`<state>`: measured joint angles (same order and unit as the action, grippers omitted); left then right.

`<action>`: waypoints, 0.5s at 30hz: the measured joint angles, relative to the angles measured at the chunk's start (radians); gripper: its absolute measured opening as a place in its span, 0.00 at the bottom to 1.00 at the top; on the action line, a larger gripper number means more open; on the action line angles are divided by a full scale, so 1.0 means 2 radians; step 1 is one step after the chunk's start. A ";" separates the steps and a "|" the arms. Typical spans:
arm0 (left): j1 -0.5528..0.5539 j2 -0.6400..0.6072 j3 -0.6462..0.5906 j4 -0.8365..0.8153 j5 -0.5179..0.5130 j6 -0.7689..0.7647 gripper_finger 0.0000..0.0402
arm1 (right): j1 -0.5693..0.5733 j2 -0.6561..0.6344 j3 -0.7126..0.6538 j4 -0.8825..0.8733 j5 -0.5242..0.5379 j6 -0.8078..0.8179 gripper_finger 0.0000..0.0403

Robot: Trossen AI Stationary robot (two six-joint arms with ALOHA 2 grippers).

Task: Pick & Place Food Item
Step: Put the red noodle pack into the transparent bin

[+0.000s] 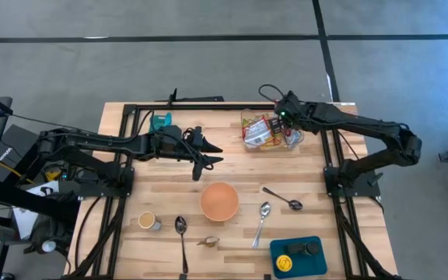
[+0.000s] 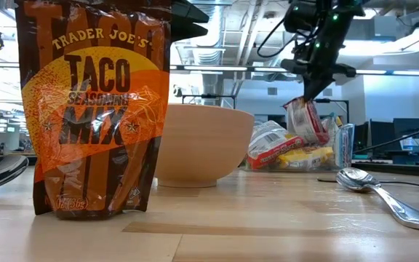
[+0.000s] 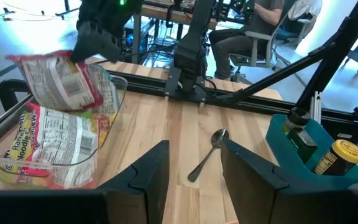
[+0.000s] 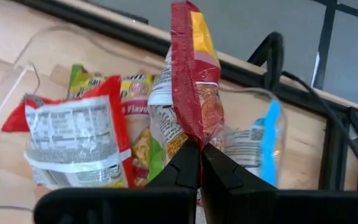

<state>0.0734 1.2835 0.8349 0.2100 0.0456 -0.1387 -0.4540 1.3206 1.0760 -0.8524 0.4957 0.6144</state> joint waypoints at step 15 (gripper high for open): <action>0.000 0.000 0.000 0.000 0.000 0.000 0.35 | 0.011 0.043 0.000 0.011 -0.017 0.001 0.00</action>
<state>0.0734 1.2835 0.8349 0.2100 0.0456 -0.1387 -0.4316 1.4071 1.0756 -0.8307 0.4617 0.6167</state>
